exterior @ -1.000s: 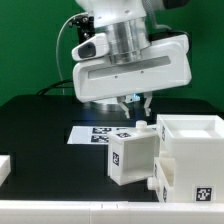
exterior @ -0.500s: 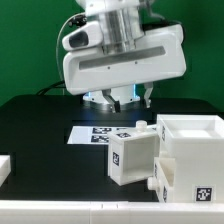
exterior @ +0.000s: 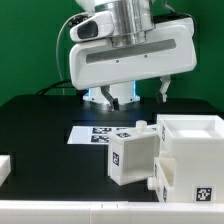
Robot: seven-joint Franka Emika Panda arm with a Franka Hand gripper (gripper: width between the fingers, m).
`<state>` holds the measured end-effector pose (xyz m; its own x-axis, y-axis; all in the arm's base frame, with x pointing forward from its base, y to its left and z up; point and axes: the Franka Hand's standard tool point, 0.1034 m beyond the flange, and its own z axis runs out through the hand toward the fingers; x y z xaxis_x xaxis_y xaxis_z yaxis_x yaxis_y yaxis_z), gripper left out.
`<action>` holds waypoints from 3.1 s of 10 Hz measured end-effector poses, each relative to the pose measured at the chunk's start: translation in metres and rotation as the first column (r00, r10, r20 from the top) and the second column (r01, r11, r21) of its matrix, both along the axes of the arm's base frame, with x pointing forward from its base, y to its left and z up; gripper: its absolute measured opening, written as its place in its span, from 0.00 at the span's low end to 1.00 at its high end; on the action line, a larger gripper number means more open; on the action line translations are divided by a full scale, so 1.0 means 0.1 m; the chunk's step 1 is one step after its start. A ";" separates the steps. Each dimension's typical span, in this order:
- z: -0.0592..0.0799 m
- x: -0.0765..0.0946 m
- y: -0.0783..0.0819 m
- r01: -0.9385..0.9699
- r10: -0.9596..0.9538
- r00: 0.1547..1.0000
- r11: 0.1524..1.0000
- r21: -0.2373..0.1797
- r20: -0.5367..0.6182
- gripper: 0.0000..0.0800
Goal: Assemble drawer
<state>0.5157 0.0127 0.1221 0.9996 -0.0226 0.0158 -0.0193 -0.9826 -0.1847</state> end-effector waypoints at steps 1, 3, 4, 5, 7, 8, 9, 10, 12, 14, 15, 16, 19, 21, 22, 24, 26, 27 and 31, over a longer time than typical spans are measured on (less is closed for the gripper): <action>-0.02 0.03 0.04 -0.079 0.080 0.997 0.996 -0.043 0.018 0.81; -0.08 0.10 0.08 -0.181 0.185 0.982 0.981 -0.070 0.047 0.81; -0.17 0.10 0.08 -0.213 0.218 0.974 0.974 -0.070 0.060 0.81; -0.25 0.09 0.07 -0.215 0.220 0.973 0.974 -0.069 0.073 0.81; -0.36 0.04 0.07 -0.210 0.215 0.974 0.975 -0.066 0.077 0.81; -0.36 0.05 0.07 -0.208 0.212 0.974 0.976 -0.064 0.077 0.81; -0.36 0.05 0.08 -0.208 0.213 0.974 0.976 -0.064 0.077 0.76; -0.36 0.04 0.08 -0.208 0.213 0.974 0.976 -0.064 0.076 0.58; -0.36 0.04 0.08 -0.208 0.213 0.974 0.976 -0.064 0.076 0.38; -0.35 0.05 0.07 -0.207 0.212 0.974 0.976 -0.065 0.079 0.21; -0.34 0.06 0.06 -0.216 0.221 0.972 0.974 -0.068 0.081 0.21; -0.29 0.07 -0.06 -0.316 0.325 0.940 0.944 -0.092 0.100 0.21; -0.14 0.09 -0.58 -0.536 0.557 0.819 0.829 -0.160 0.137 0.21; -0.15 0.05 -0.62 -0.549 0.574 0.805 0.816 -0.179 0.147 0.21; -0.15 0.05 -0.63 -0.549 0.574 0.806 0.817 -0.178 0.147 0.21; -0.16 0.03 -0.62 -0.567 0.590 0.796 0.806 -0.171 0.138 0.21; -0.10 0.04 -0.67 -0.675 0.689 0.716 0.724 -0.139 0.113 0.21; -0.10 0.00 -0.75 -0.717 0.728 0.675 0.686 -0.125 0.123 0.21; -0.09 -0.01 -0.88 -0.738 0.747 0.649 0.664 -0.121 0.144 0.21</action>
Offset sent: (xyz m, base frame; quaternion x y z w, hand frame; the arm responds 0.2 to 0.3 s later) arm 0.0067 -0.0074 -0.0278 -0.0262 0.0353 -0.1250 0.9912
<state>0.5151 -0.0757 0.1130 0.6624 0.7314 0.1622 0.7468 -0.6619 -0.0651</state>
